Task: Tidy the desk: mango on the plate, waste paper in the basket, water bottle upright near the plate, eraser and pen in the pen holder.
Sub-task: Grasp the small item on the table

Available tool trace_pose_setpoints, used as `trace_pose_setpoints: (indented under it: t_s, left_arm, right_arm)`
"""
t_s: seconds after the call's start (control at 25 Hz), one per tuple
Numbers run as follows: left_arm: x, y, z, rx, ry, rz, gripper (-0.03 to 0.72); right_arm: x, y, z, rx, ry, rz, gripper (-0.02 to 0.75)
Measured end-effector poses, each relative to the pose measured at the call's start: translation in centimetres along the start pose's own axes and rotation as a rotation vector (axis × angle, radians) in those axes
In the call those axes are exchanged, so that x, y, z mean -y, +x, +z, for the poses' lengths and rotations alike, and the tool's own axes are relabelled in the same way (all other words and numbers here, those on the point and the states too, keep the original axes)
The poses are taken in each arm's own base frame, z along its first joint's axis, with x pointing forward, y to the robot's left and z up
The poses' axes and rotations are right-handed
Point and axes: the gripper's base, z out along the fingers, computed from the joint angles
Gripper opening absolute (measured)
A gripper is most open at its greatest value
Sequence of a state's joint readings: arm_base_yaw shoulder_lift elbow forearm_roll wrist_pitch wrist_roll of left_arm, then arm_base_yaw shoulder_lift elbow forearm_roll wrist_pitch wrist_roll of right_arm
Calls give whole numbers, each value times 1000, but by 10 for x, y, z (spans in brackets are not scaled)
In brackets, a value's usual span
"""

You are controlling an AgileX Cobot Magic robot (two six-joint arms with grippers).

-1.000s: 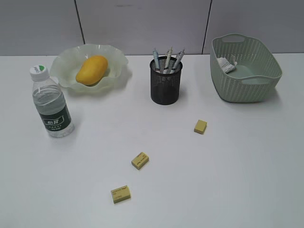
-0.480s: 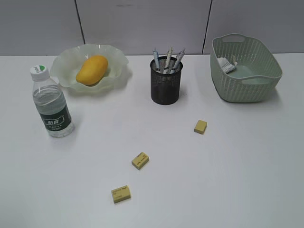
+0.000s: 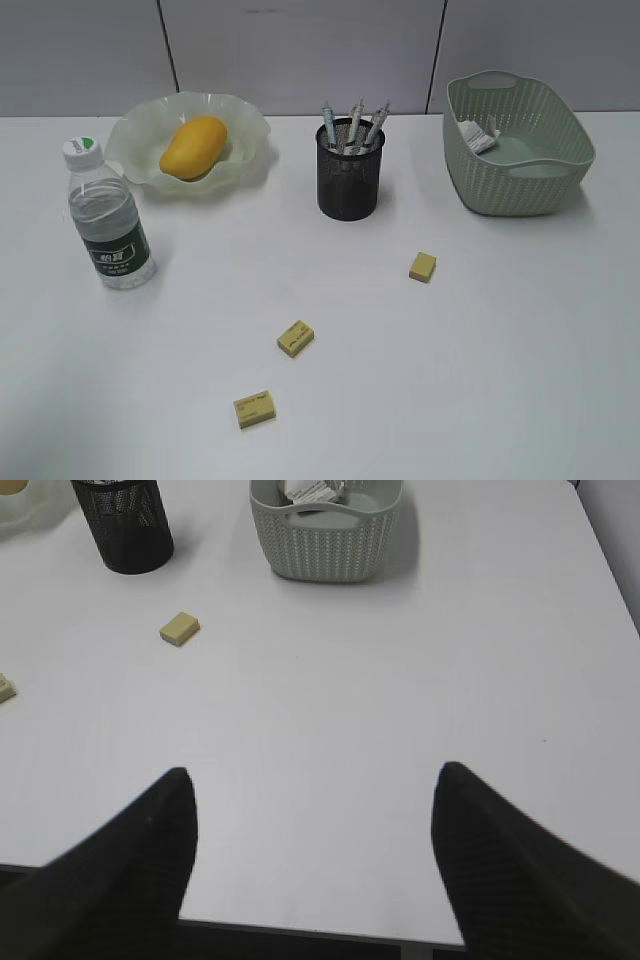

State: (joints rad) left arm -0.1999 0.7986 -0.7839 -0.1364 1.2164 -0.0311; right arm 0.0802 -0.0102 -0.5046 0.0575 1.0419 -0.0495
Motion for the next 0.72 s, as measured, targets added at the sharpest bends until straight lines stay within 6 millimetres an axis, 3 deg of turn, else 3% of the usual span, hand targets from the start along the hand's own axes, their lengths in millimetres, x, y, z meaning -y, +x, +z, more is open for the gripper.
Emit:
trace_pose_setpoints:
  t_s: [0.32, 0.72]
  left_arm:
    - [40, -29, 45, -236, -41, 310, 456]
    - [120, -81, 98, -329, -15, 506, 452]
  right_arm:
    - [0, 0, 0, 0, -1, 0, 573]
    - [0, 0, 0, 0, -1, 0, 573]
